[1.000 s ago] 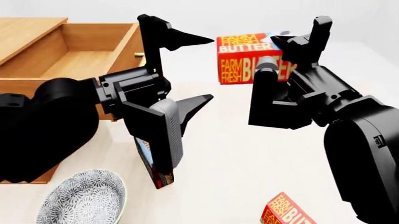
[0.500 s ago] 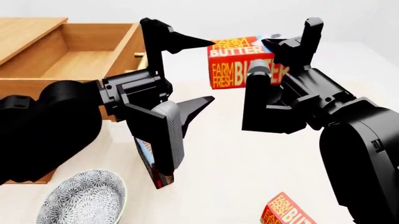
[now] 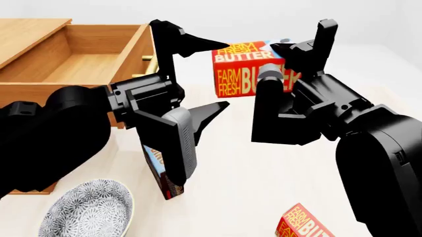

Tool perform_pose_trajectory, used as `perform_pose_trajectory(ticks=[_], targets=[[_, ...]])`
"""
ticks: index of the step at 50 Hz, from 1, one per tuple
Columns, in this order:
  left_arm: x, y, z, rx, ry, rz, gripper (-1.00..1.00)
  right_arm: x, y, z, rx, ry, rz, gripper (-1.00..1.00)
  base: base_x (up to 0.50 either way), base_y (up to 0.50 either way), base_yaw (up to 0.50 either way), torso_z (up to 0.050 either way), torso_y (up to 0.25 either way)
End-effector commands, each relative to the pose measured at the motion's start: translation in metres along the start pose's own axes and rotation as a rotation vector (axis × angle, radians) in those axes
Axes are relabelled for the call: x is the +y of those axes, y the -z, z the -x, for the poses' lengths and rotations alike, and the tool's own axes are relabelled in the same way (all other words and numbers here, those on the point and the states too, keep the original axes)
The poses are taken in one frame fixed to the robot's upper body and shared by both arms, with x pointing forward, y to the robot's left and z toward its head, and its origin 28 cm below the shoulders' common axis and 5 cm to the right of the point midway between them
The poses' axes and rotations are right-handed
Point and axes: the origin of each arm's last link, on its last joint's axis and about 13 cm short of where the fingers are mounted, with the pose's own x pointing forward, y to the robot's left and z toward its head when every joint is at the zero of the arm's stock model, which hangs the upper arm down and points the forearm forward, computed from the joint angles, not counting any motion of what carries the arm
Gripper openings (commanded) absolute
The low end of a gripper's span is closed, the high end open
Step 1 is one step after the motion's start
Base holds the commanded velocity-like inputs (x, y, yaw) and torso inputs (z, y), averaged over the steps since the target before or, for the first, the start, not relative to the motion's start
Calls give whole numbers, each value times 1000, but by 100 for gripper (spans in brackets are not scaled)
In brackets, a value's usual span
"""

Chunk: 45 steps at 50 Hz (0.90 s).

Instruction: Put the butter at the front in the top drawer of the cabinet and close it.

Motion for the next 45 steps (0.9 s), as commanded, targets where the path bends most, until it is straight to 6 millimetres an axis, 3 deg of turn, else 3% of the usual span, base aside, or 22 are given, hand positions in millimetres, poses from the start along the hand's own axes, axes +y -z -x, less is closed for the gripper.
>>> perform_pose_trajectory(ticks=[1,33,34,45], targets=[[-2,1,-1,-1,-1,3,100,-12,-3,5,1,97,46,-100,0,0,0,0,0],[-4,1,-3,-27,-16,14,100,-14,-10,9,-36,89,17,-100,0,0,0,1,1],[-4,1,-3,-30,-16,14,-100,-14,-10,9,-37,88,16,-100,0,0,0,0,0],[-4,2,-4,-48,-24,12,-100,-14,-11,9,-41,86,11,-100,0,0,0,0,1]])
